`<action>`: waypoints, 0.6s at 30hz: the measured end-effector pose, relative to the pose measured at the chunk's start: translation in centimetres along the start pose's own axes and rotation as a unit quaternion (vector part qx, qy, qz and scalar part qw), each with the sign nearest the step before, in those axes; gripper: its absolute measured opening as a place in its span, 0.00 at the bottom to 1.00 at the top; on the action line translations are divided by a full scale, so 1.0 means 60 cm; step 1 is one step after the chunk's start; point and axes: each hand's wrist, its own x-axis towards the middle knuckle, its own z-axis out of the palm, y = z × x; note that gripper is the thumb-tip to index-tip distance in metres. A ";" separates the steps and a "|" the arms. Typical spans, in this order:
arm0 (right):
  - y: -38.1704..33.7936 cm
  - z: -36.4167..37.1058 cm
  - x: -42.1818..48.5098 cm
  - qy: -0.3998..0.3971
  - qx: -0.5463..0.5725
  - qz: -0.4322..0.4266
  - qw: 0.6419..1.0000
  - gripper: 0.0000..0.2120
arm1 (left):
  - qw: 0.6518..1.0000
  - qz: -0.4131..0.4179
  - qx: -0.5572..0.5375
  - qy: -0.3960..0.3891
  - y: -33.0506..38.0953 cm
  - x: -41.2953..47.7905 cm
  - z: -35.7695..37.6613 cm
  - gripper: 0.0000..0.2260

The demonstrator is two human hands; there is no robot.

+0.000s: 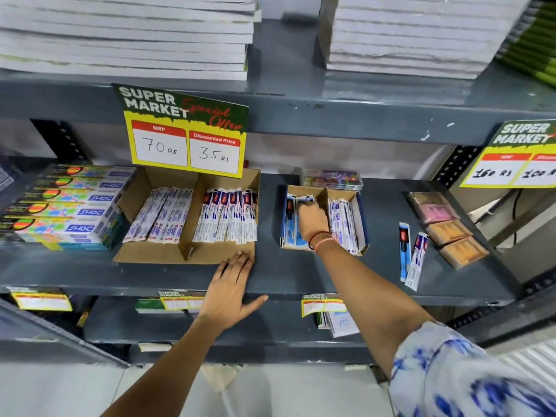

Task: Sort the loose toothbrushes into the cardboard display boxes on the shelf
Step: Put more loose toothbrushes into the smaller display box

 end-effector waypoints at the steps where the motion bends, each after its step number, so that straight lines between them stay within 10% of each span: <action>1: 0.000 0.005 -0.005 -0.008 -0.020 -0.010 1.000 0.16 | 1.000 0.000 -0.001 0.000 0.000 0.000 0.000 0.38; 7: 0.002 0.014 -0.008 -0.030 -0.035 -0.033 0.998 0.21 | 1.000 0.001 -0.003 0.003 0.001 0.000 -0.002 0.38; 18: 0.099 -0.091 -0.064 0.202 0.138 0.070 0.967 0.12 | 1.000 -0.006 -0.014 0.012 0.003 -0.001 0.000 0.40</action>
